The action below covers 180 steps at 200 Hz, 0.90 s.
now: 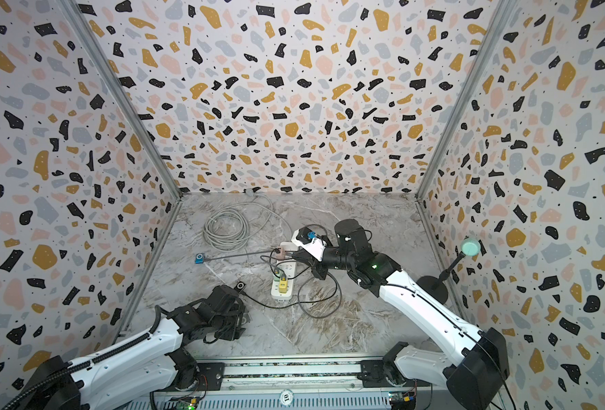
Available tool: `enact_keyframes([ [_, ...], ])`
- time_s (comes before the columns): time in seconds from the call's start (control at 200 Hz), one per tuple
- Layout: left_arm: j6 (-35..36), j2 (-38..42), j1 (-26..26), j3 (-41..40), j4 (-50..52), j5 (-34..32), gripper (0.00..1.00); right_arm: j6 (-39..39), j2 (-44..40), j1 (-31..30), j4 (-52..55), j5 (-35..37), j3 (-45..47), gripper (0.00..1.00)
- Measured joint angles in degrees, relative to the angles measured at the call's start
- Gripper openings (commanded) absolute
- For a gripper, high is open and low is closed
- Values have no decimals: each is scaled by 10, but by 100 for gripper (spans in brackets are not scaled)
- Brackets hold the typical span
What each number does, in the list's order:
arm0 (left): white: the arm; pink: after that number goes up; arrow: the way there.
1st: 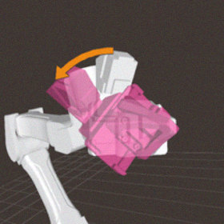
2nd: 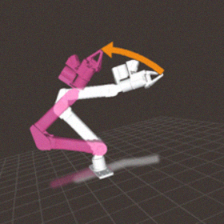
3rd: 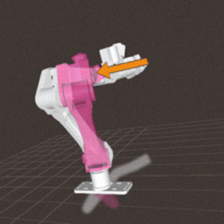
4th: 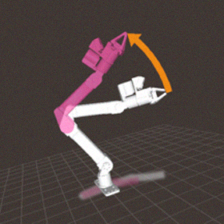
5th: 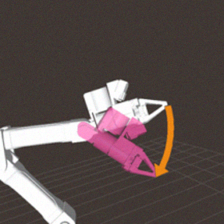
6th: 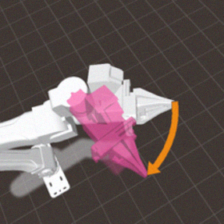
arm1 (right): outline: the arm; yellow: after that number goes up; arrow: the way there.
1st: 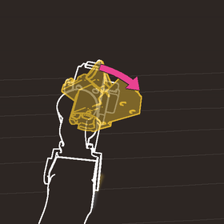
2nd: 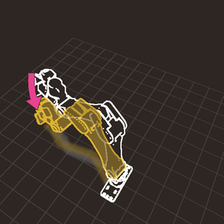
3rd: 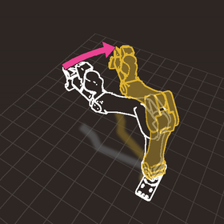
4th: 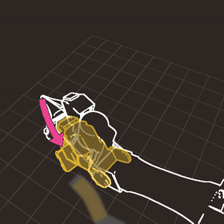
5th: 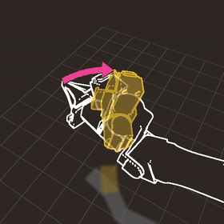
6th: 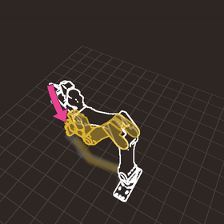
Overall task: Charge mp3
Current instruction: Pick up the MP3 player from the center of the board.
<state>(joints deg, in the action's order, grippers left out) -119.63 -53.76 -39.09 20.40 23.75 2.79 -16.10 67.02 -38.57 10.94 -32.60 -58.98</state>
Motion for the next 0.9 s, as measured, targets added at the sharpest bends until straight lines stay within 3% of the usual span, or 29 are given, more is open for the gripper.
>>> enact_keyframes([
  [0.255,0,-24,3,13,-1,-28,56,2,0,0,1,0,0,0],
  [0.456,5,-42,32,23,0,-46,51,1,0,-1,5,0,0,0],
  [0.901,97,-106,42,59,-1,-14,45,-5,0,-7,23,7,0,0],
])
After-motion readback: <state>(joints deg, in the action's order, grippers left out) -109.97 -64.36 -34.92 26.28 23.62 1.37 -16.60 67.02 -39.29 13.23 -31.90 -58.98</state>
